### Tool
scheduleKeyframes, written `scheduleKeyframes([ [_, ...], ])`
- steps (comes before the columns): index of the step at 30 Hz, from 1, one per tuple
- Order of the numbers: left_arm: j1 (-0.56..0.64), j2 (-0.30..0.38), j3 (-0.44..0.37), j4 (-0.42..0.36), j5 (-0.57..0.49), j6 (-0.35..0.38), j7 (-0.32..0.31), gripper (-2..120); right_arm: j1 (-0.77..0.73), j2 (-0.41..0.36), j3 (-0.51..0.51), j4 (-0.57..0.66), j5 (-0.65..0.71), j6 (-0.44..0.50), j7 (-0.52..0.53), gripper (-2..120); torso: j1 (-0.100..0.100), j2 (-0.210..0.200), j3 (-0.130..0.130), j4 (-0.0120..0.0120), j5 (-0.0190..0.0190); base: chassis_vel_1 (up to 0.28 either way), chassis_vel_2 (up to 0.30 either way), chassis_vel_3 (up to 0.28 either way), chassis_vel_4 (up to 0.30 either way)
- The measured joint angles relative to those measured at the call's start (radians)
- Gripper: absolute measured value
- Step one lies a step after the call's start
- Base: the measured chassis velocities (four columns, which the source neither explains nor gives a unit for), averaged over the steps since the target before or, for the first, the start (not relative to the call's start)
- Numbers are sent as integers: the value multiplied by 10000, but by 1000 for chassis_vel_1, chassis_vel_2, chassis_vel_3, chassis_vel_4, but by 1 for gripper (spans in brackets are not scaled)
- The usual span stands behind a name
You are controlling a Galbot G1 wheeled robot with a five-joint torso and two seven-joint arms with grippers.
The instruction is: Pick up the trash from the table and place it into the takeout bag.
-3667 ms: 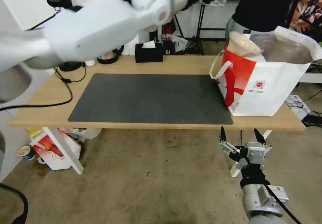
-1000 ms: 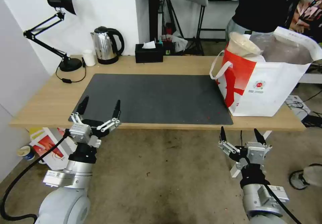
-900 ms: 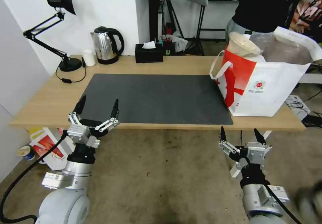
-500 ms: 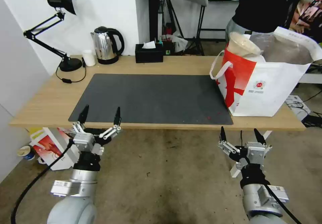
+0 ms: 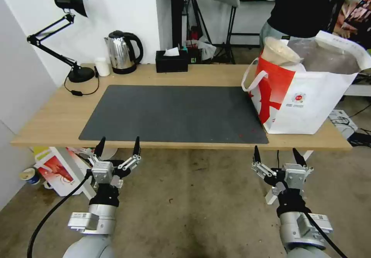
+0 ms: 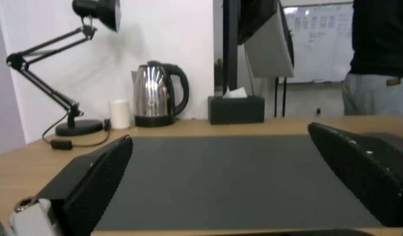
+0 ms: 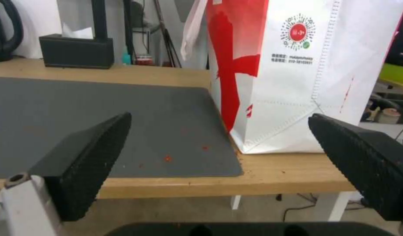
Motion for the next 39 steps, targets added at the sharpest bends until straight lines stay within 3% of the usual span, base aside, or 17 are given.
scheduleKeyframes([
  [39,169,536,-223,157,-328,664,-98,100,0,0,0,0,0,0,0,100,0,0,0,-1,0,0,0,0,0],
])
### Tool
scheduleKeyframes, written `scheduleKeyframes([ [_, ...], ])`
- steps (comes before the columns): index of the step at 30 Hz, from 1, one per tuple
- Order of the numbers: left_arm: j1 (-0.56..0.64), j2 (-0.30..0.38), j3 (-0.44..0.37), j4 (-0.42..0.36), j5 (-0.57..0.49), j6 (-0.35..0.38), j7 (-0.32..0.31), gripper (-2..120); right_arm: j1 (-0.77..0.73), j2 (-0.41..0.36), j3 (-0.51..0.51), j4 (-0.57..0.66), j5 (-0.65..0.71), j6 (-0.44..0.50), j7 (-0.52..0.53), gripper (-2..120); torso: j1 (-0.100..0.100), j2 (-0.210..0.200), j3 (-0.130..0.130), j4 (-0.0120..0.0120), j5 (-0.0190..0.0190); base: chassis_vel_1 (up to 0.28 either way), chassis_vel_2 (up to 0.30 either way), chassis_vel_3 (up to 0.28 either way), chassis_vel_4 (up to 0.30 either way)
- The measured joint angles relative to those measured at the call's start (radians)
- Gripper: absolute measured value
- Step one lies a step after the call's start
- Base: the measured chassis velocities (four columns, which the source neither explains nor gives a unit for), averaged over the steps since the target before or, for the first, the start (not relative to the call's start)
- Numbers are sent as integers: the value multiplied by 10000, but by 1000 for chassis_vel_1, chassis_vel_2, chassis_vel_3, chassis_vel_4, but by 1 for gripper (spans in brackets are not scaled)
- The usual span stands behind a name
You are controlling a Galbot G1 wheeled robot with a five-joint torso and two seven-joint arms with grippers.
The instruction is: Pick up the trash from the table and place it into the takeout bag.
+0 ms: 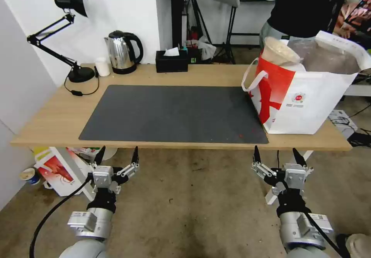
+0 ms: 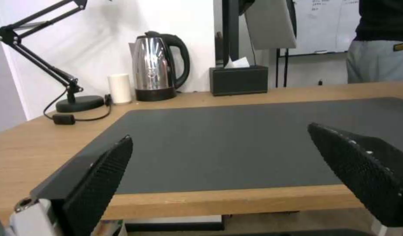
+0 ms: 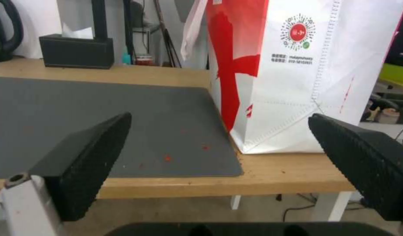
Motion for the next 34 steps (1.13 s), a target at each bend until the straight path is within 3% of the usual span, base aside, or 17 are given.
scheduleKeyframes([
  [34,-1,-7,5,-8,0,-5,-3,100,0,0,0,0,0,0,0,100,0,0,0,0,0,0,0,0,0],
])
